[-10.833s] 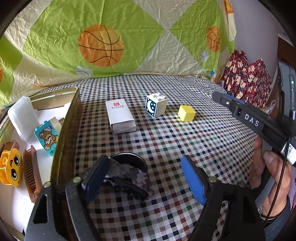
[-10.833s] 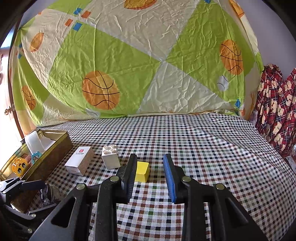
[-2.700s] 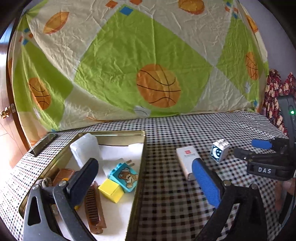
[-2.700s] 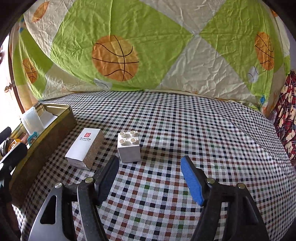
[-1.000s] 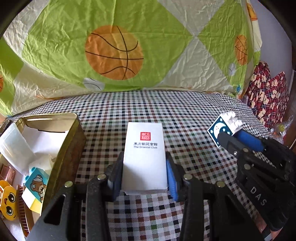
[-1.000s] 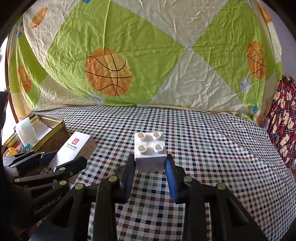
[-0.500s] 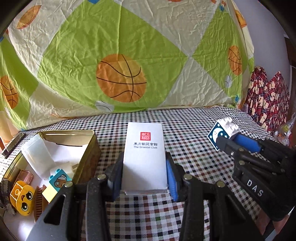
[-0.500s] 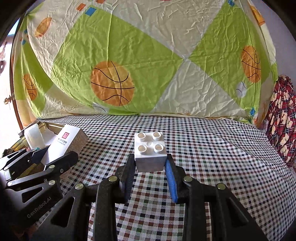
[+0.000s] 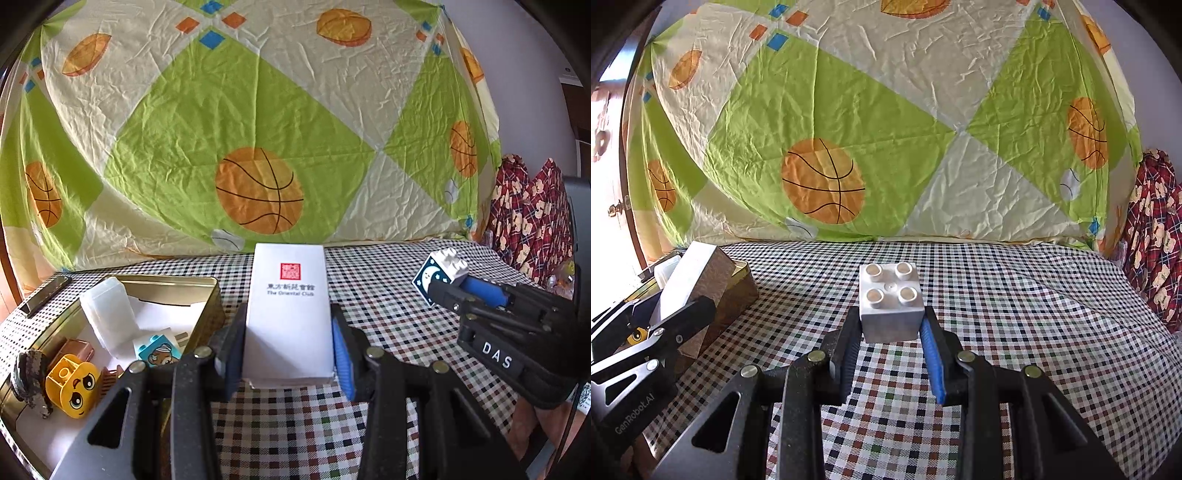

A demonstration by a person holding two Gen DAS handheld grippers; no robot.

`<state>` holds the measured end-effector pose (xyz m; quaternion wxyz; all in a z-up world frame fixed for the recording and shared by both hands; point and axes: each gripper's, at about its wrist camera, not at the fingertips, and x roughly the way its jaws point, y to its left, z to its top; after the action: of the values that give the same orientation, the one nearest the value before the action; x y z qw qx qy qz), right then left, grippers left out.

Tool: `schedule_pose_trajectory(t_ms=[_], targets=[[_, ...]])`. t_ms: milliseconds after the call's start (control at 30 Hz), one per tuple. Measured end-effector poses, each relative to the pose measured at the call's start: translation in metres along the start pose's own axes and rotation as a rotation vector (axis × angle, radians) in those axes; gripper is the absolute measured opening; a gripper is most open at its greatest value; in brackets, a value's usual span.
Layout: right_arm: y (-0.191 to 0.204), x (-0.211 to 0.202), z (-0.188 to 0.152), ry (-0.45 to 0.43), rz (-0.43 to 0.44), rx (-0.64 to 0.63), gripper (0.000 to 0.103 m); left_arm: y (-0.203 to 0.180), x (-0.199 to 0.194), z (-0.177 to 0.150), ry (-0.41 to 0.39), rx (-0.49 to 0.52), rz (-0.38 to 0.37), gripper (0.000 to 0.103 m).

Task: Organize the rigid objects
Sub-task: 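Carry white lego block with right tool while left tool carries white box toward tin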

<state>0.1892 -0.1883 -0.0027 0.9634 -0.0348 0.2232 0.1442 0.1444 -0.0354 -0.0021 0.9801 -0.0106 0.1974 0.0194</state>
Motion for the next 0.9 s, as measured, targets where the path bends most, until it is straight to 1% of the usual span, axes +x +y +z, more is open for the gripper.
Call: schedule_pose_trajectory(t_ms=[300, 900], targets=[[0.014, -0.013, -0.003, -0.053, 0.035, -0.051, 0.034, 0.005, -0.019, -0.004, -0.045, -0.003, 0.010, 0.040], [0.031, -0.029, -0.005, -0.105, 0.116, -0.103, 0.034, 0.017, -0.042, -0.010, -0.079, -0.011, 0.020, 0.040]])
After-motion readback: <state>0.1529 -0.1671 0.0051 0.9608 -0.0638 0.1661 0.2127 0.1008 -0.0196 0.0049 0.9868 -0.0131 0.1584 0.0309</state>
